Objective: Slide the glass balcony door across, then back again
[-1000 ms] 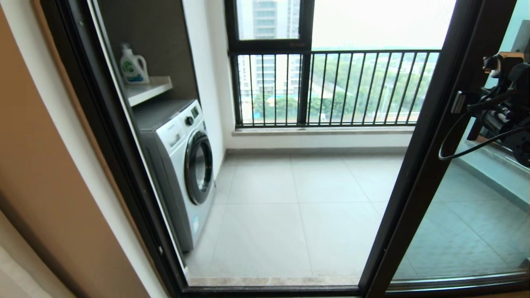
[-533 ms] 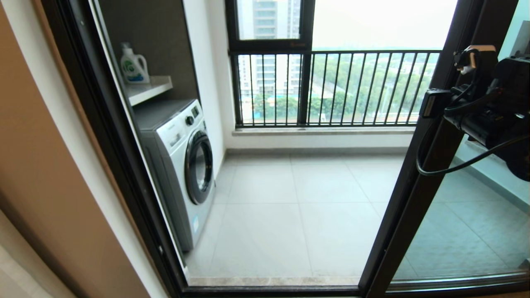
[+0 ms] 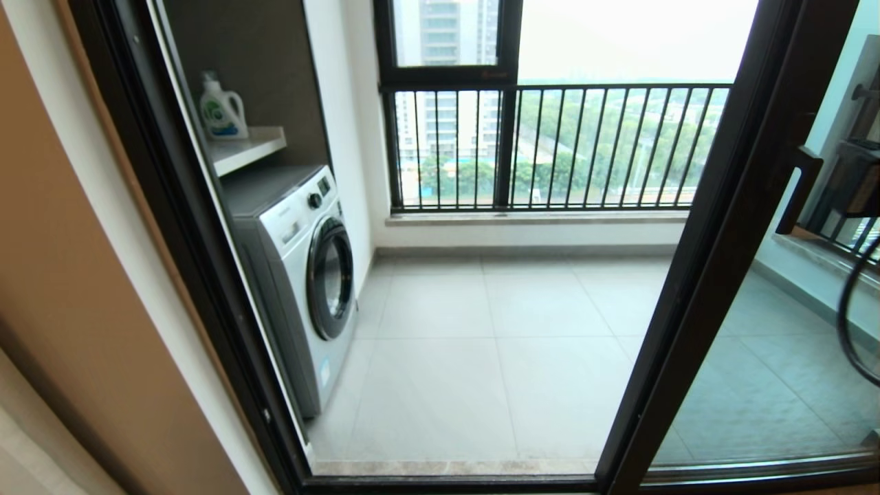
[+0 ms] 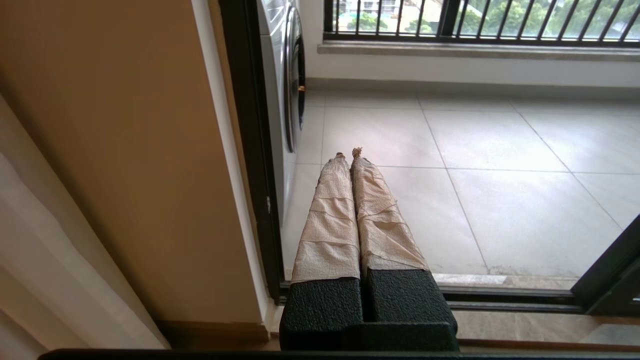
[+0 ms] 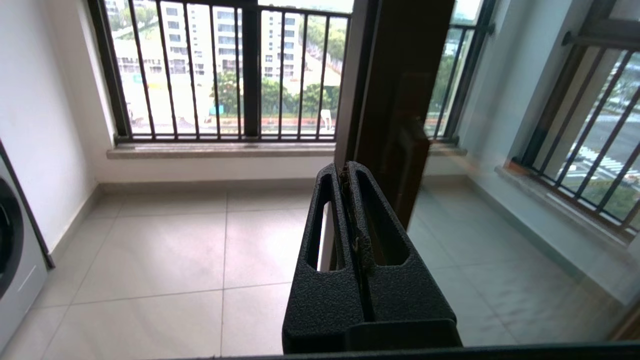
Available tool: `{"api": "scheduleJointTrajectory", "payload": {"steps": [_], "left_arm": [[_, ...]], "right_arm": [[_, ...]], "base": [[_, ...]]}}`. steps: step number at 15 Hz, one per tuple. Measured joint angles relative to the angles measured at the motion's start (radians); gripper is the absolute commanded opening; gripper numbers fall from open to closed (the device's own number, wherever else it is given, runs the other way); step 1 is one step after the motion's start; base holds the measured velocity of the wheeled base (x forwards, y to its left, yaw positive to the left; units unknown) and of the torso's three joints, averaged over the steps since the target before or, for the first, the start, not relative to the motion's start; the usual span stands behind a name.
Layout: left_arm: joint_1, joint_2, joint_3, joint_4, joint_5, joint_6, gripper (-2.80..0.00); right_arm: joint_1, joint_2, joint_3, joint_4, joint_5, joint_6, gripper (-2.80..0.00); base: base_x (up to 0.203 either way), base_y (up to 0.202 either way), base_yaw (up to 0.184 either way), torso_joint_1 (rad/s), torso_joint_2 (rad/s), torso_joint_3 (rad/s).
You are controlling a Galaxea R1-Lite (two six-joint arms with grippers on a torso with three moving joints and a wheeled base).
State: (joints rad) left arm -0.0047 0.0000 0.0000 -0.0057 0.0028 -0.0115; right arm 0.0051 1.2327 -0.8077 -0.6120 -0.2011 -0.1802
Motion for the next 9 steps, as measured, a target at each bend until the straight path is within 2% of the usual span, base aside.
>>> {"api": "scheduleJointTrajectory", "payload": {"steps": [3,9], "left_arm": [[0.000,0.000,0.000,0.000,0.000,0.000,-2.80],[0.000,0.000,0.000,0.000,0.000,0.000,-2.80]], "right_arm": [[0.005,-0.324,0.030,0.244,0.045,-0.015,-2.80],[0.009,-0.918,-0.019,0.916,0.123,-0.039,-2.80]], "base": [[0.000,0.000,0.000,0.000,0.00,0.000],[0.000,0.000,0.000,0.000,0.00,0.000]]}}
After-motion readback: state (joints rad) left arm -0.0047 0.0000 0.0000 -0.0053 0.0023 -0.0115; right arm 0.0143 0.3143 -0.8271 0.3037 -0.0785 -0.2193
